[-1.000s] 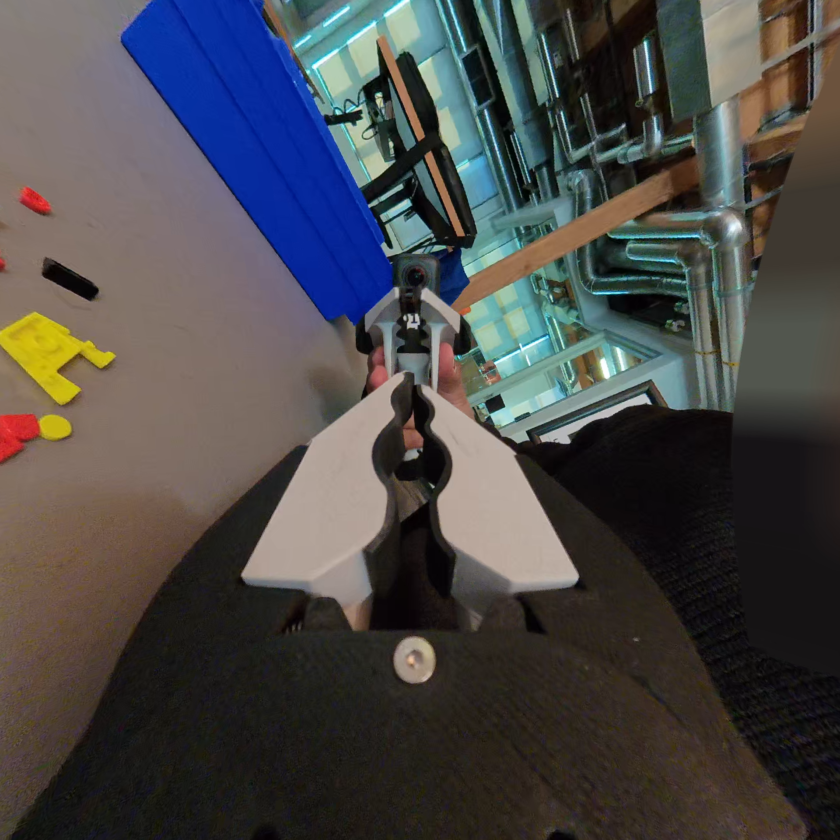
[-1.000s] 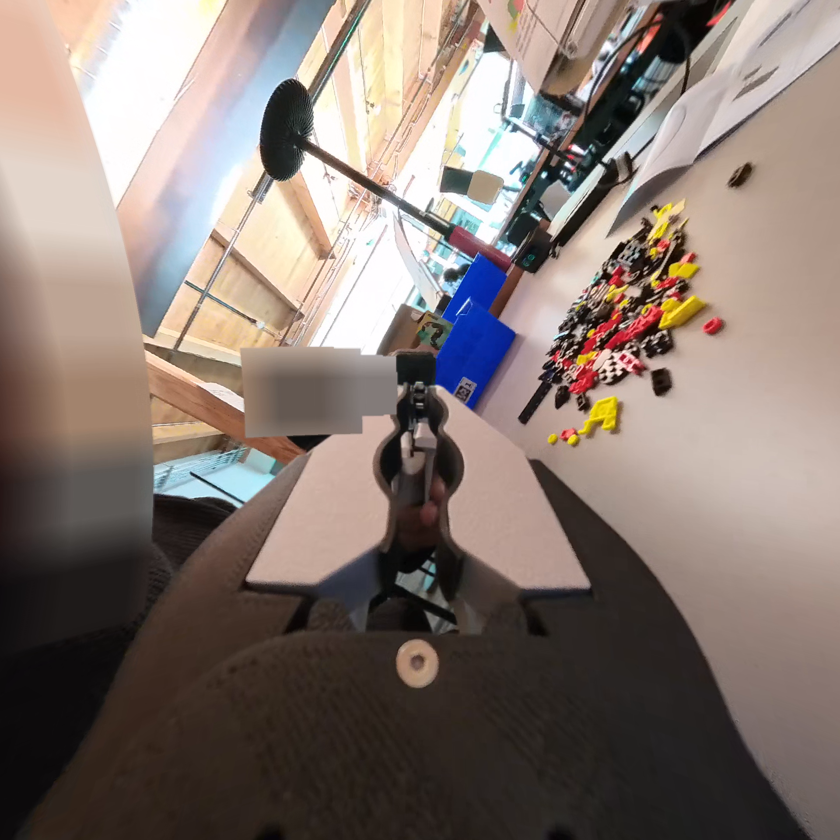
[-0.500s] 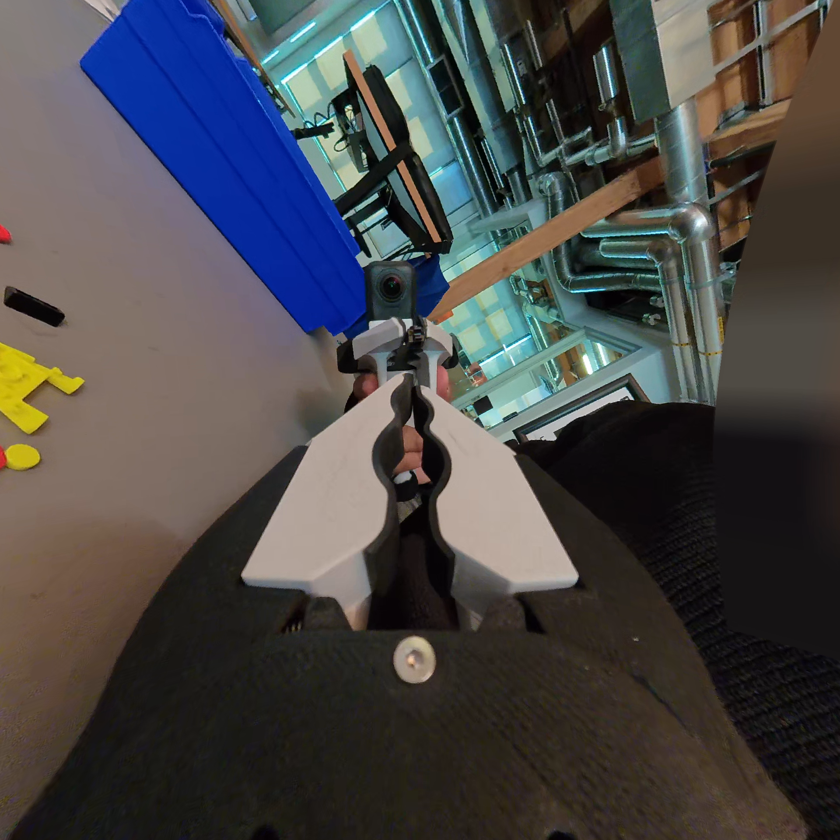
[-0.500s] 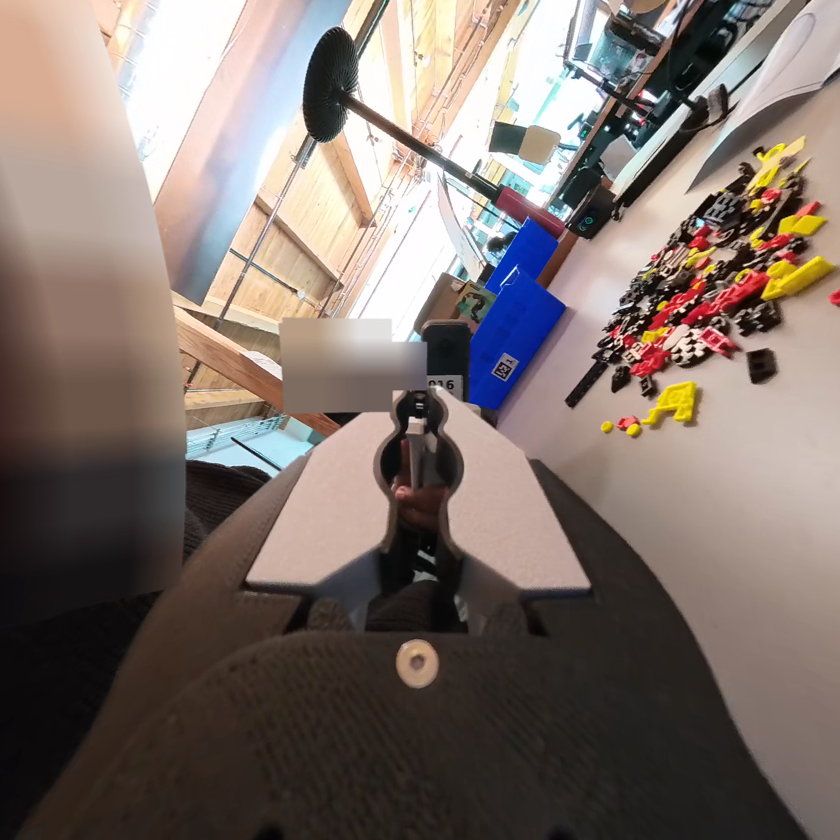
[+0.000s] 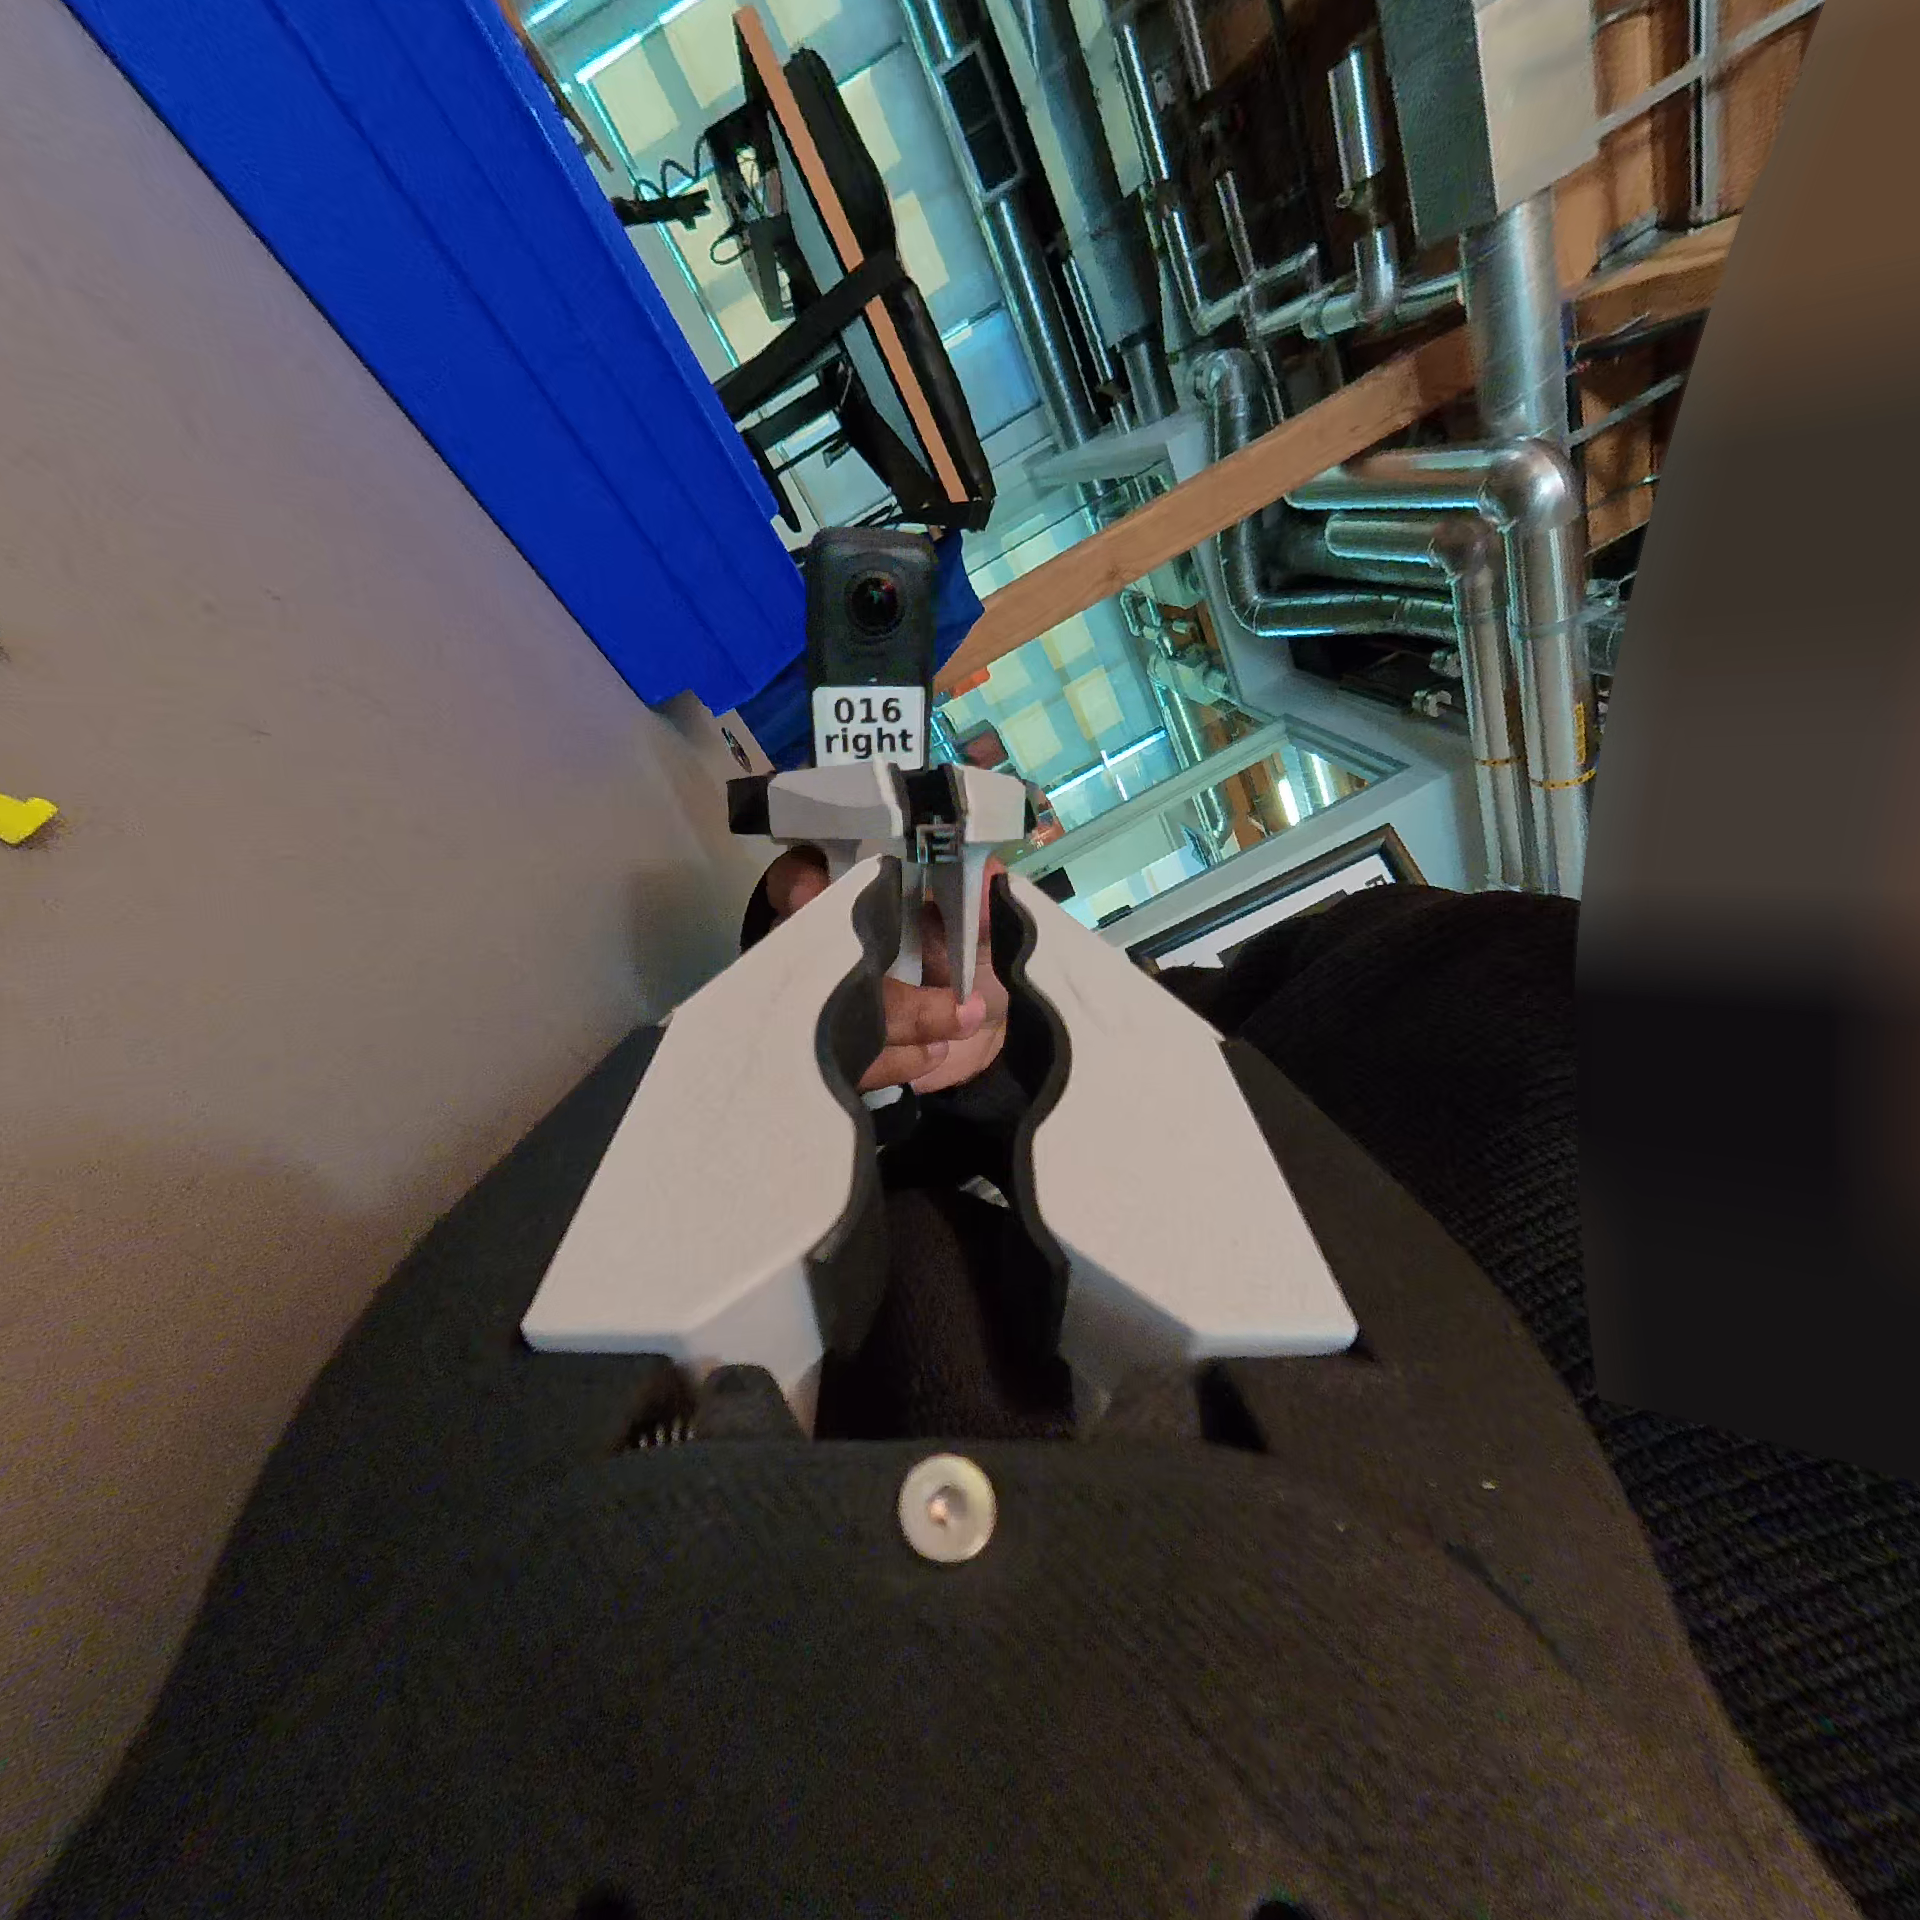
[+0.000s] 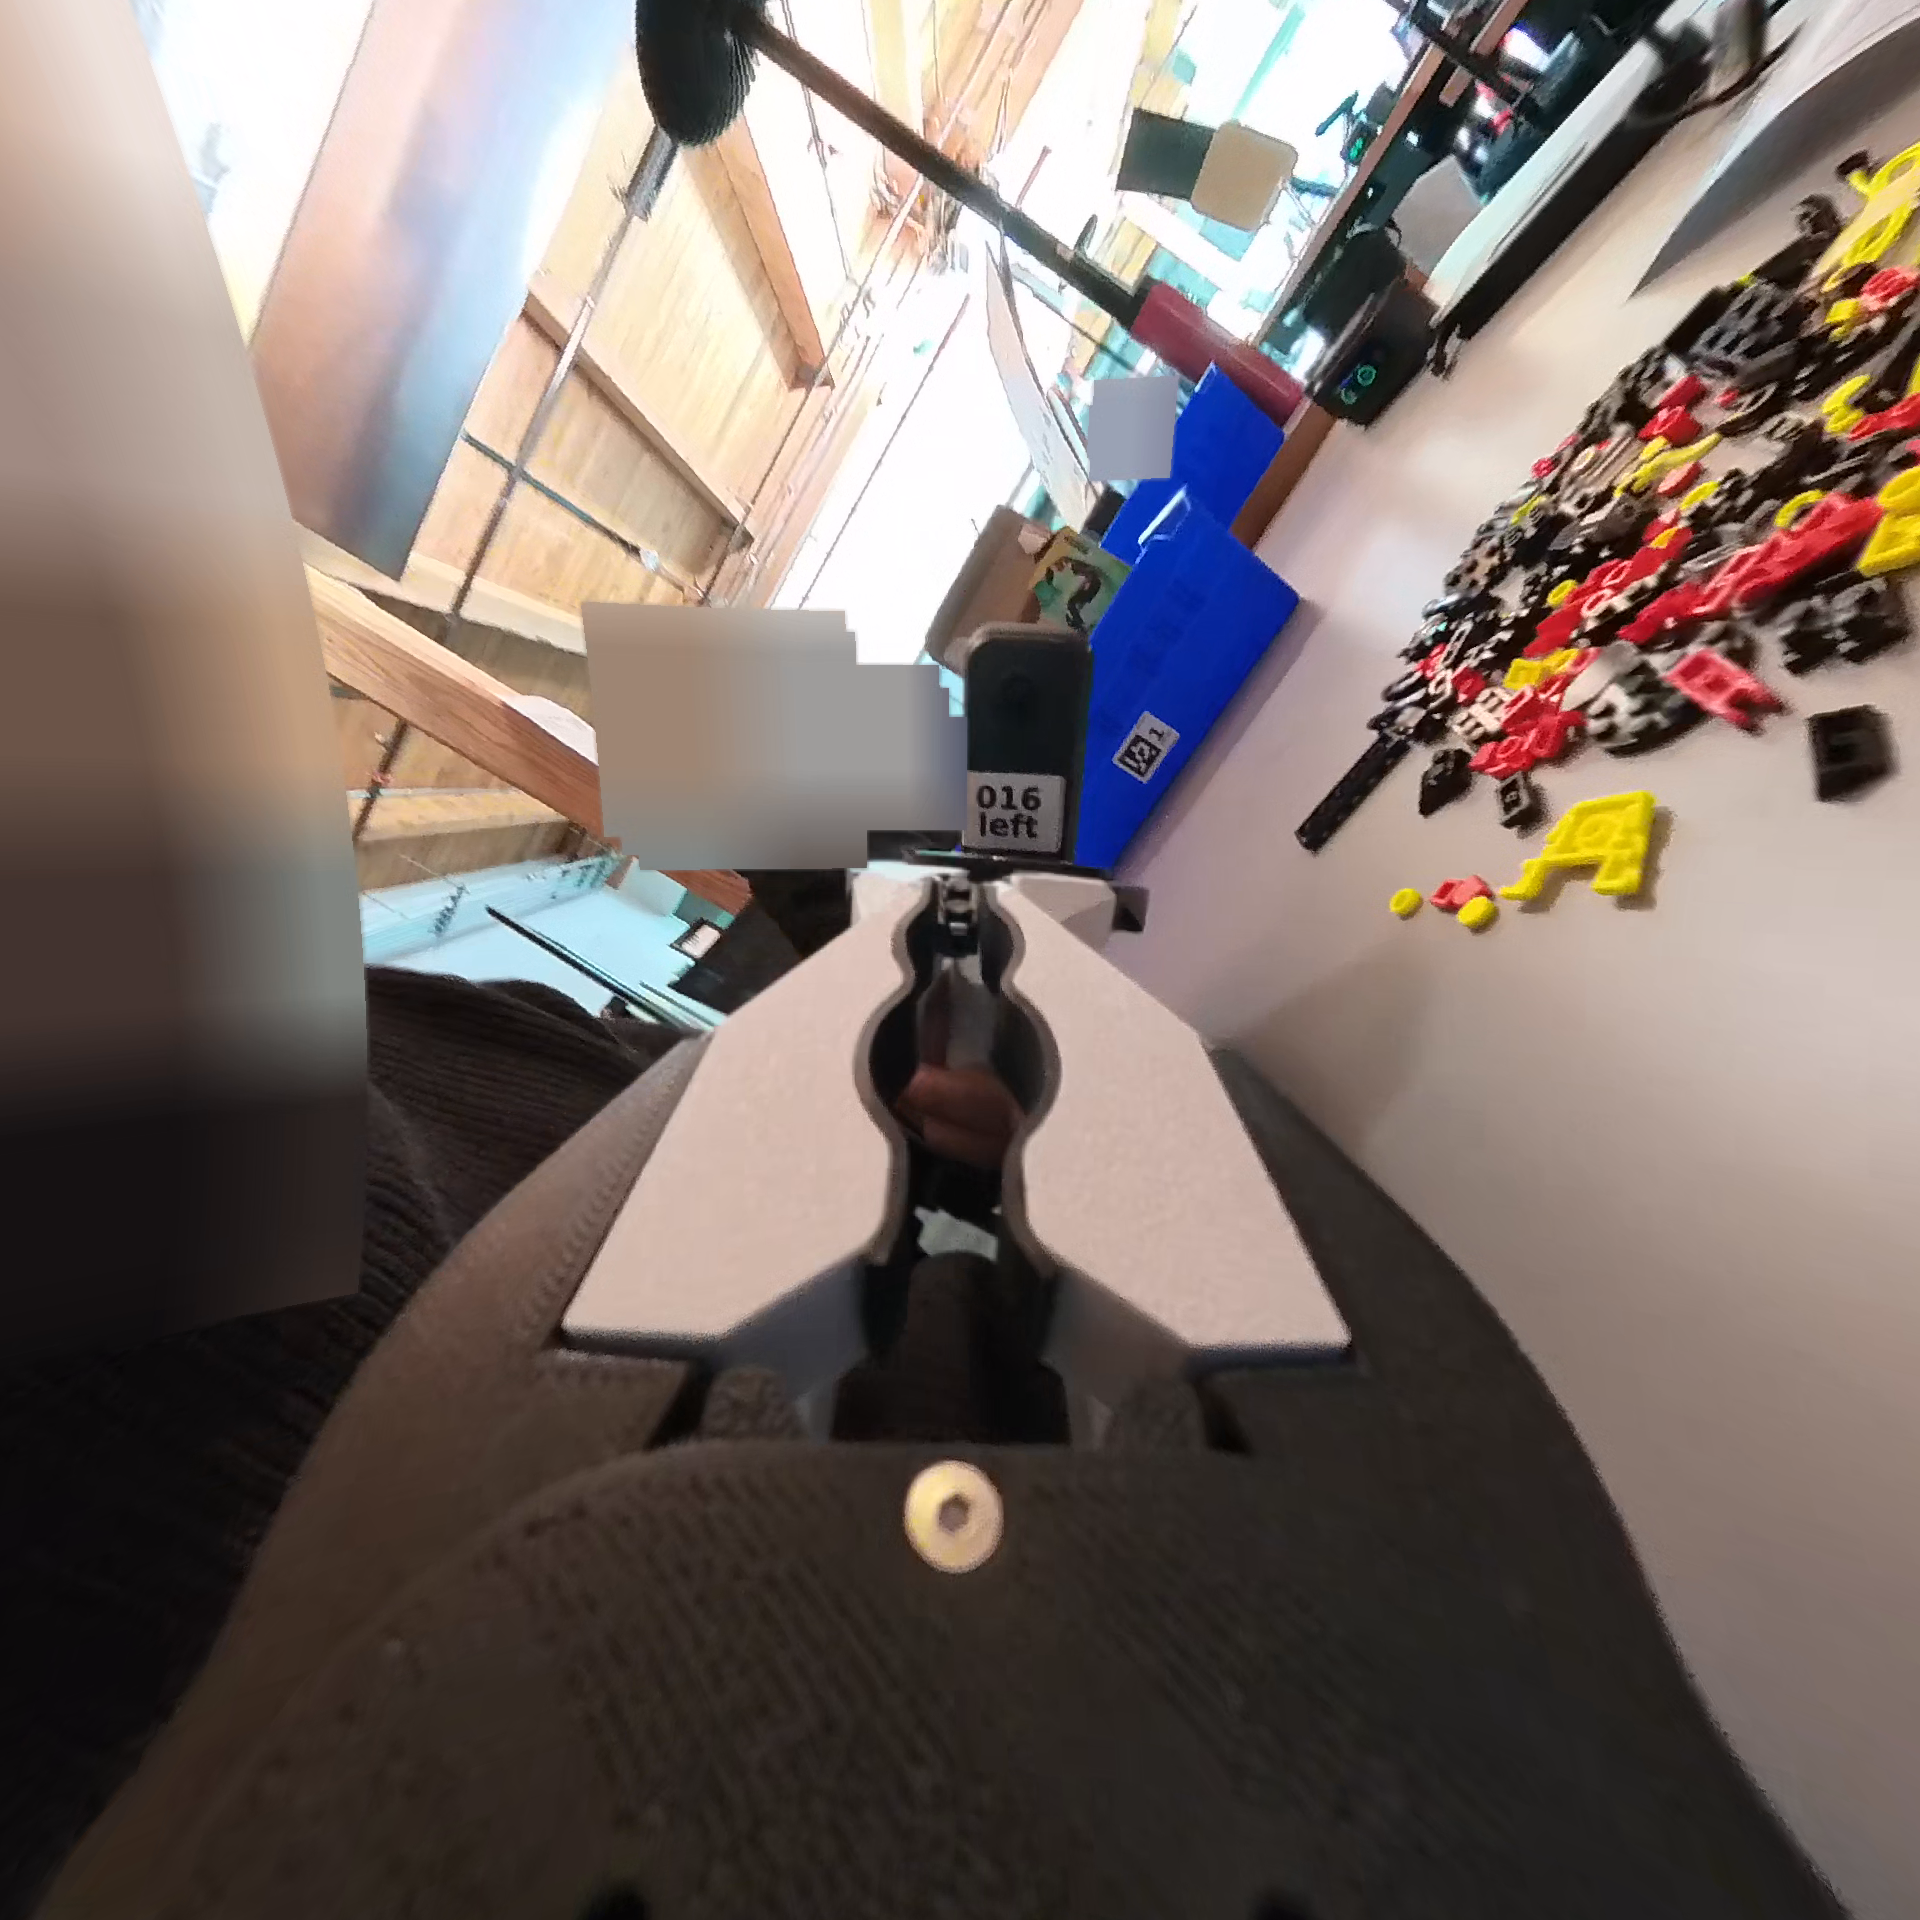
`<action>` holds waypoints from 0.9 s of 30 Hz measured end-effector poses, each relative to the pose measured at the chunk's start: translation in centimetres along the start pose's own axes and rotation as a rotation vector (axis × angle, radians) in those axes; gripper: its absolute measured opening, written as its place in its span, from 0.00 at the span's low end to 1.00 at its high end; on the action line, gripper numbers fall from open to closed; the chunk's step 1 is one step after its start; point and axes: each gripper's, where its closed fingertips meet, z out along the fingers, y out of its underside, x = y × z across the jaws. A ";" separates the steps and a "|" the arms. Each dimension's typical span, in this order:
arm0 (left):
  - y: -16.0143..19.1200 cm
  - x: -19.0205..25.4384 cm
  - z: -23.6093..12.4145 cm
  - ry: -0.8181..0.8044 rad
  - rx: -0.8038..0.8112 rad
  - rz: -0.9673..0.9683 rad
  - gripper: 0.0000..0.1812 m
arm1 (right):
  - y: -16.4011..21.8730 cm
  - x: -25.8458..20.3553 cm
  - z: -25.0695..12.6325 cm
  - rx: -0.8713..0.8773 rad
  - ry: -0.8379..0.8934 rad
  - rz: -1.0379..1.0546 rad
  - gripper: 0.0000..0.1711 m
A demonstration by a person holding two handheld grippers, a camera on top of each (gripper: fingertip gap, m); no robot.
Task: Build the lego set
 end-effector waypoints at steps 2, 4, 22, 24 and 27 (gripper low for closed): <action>0.3 -0.1 0.1 -0.007 -0.015 0.005 0.06 | 0.5 -0.1 0.3 -0.032 0.016 -0.046 0.03; 0.3 -0.2 0.1 -0.021 -0.020 0.021 0.03 | 0.7 -0.1 0.4 -0.045 0.033 -0.085 0.03; 0.2 -0.9 -0.1 -0.088 -0.027 0.071 0.03 | -0.9 0.3 -0.6 0.009 0.069 -0.136 0.05; 0.2 -0.9 -0.1 -0.085 -0.028 0.066 0.03 | -0.8 0.4 -0.7 0.000 0.080 -0.149 0.06; 0.1 -0.7 -0.1 -0.081 -0.022 0.070 0.03 | 0.0 0.6 -0.2 -0.048 0.096 -0.167 0.07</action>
